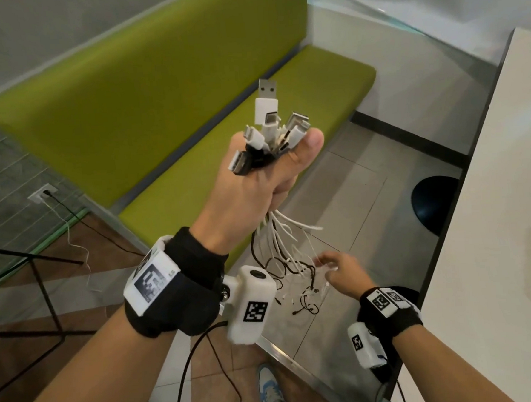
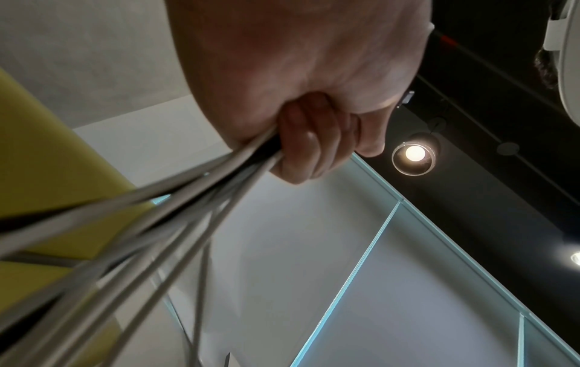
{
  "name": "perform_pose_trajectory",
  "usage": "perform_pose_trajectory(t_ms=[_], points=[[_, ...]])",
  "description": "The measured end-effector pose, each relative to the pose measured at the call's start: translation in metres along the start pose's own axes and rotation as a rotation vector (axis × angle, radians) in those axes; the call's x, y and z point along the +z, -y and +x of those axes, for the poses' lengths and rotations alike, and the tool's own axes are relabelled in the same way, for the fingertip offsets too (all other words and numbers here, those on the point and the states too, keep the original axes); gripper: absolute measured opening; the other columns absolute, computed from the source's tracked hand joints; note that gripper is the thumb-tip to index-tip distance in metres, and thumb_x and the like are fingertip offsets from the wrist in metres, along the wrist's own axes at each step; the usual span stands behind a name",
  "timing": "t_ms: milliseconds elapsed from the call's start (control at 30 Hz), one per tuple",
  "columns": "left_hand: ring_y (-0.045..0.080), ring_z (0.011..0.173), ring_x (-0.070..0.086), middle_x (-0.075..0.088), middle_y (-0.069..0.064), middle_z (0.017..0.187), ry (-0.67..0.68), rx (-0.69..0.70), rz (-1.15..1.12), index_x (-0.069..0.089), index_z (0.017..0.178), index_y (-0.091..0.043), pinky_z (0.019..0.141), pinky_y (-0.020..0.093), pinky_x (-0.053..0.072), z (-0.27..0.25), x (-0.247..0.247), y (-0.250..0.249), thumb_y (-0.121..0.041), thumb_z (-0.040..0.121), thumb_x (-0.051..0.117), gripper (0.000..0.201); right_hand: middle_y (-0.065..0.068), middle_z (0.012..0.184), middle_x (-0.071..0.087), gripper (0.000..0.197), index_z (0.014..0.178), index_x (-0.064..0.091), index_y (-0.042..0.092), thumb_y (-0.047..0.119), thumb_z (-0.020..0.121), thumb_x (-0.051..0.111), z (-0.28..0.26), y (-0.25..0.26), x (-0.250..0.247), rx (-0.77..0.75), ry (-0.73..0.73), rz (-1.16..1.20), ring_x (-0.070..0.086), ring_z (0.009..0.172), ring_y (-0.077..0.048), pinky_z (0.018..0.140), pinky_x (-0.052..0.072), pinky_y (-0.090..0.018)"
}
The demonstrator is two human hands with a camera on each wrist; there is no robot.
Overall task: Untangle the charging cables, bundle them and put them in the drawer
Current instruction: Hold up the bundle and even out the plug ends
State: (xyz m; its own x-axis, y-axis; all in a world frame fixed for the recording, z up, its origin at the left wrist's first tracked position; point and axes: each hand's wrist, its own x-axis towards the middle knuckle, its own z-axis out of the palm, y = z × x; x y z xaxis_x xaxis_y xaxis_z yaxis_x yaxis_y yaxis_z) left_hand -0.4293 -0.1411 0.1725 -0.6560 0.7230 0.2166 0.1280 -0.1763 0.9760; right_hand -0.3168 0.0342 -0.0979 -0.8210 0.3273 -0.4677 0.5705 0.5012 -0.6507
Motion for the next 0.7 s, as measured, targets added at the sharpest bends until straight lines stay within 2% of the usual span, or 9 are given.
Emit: perform_pose_trajectory(t_ms=[100,167,233,300,400,500,567,633,700], points=[[0.017,0.04,0.012,0.012,0.007,0.053,0.003,-0.019,-0.007,0.023,0.059,-0.017,0.042,0.023,0.012,0.002,0.0,0.003,-0.035,0.088,0.057,0.048,0.005,0.12,0.062,0.055,0.124,0.058,0.021,-0.008,0.079,0.05,-0.014,0.029,-0.025,-0.176,-0.291,-0.019,0.054,0.115,-0.01,0.102,0.044,-0.031],[0.016,0.041,0.011,0.012,0.006,0.054,-0.004,-0.047,-0.016,0.023,0.06,-0.017,0.042,0.023,0.012,0.003,0.001,0.006,-0.034,0.085,0.06,0.049,0.003,0.114,0.062,0.043,0.119,0.059,0.014,0.0,0.079,0.055,-0.032,0.059,-0.042,-0.431,-0.502,0.067,0.056,0.108,-0.009,0.099,0.047,-0.03],[0.016,0.042,0.01,0.011,0.005,0.055,-0.024,-0.076,-0.046,0.023,0.06,-0.019,0.042,0.023,0.011,0.004,0.002,0.009,-0.03,0.082,0.064,0.048,-0.001,0.107,0.061,0.033,0.111,0.063,0.008,0.012,0.079,0.058,-0.052,0.088,-0.052,-0.753,-0.568,0.102,0.057,0.101,-0.013,0.093,0.047,-0.027],[0.015,0.042,0.01,0.012,0.0,0.053,-0.023,-0.096,-0.062,0.023,0.06,-0.022,0.042,0.024,0.01,0.005,0.005,0.012,-0.028,0.08,0.065,0.047,-0.009,0.105,0.062,0.028,0.105,0.068,0.004,0.02,0.083,0.062,-0.066,0.11,-0.05,-0.984,-0.531,0.037,0.059,0.098,-0.021,0.088,0.048,-0.031],[0.015,0.042,0.011,0.017,-0.005,0.051,-0.013,-0.106,-0.042,0.027,0.058,-0.025,0.042,0.026,0.011,0.006,0.01,0.014,-0.029,0.079,0.066,0.045,-0.015,0.101,0.063,0.026,0.103,0.071,0.003,0.021,0.085,0.069,-0.068,0.131,-0.033,-1.117,-0.442,-0.038,0.061,0.097,-0.03,0.084,0.05,-0.04],[0.015,0.042,0.012,0.018,-0.005,0.051,-0.004,-0.103,-0.018,0.032,0.055,-0.027,0.042,0.025,0.013,0.004,0.011,0.016,-0.03,0.08,0.066,0.042,-0.014,0.091,0.062,0.021,0.096,0.073,0.004,0.021,0.088,0.066,-0.065,0.136,-0.015,-1.14,-0.421,-0.025,0.06,0.083,-0.029,0.072,0.049,-0.042],[0.016,0.042,0.012,0.019,-0.006,0.051,-0.007,-0.106,-0.027,0.033,0.055,-0.028,0.042,0.027,0.012,0.002,0.01,0.018,-0.03,0.08,0.066,0.042,-0.01,0.093,0.064,0.019,0.095,0.073,0.007,0.022,0.087,0.066,-0.065,0.133,-0.009,-1.115,-0.339,-0.015,0.06,0.081,-0.027,0.069,0.05,-0.041],[0.014,0.042,0.013,0.021,-0.009,0.05,-0.029,-0.119,-0.077,0.035,0.054,-0.028,0.043,0.028,0.011,0.0,0.01,0.019,-0.03,0.078,0.067,0.04,-0.007,0.101,0.066,0.024,0.103,0.072,0.012,0.028,0.087,0.066,-0.066,0.131,-0.004,-1.063,-0.203,-0.073,0.061,0.089,-0.025,0.074,0.052,-0.04],[0.011,0.04,0.014,0.023,-0.011,0.05,-0.04,-0.107,-0.139,0.037,0.053,-0.029,0.042,0.026,0.011,-0.002,0.012,0.019,-0.029,0.078,0.065,0.038,-0.004,0.108,0.066,0.033,0.115,0.066,0.02,0.036,0.086,0.065,-0.061,0.131,0.004,-1.026,-0.06,-0.221,0.06,0.099,-0.022,0.086,0.049,-0.038]])
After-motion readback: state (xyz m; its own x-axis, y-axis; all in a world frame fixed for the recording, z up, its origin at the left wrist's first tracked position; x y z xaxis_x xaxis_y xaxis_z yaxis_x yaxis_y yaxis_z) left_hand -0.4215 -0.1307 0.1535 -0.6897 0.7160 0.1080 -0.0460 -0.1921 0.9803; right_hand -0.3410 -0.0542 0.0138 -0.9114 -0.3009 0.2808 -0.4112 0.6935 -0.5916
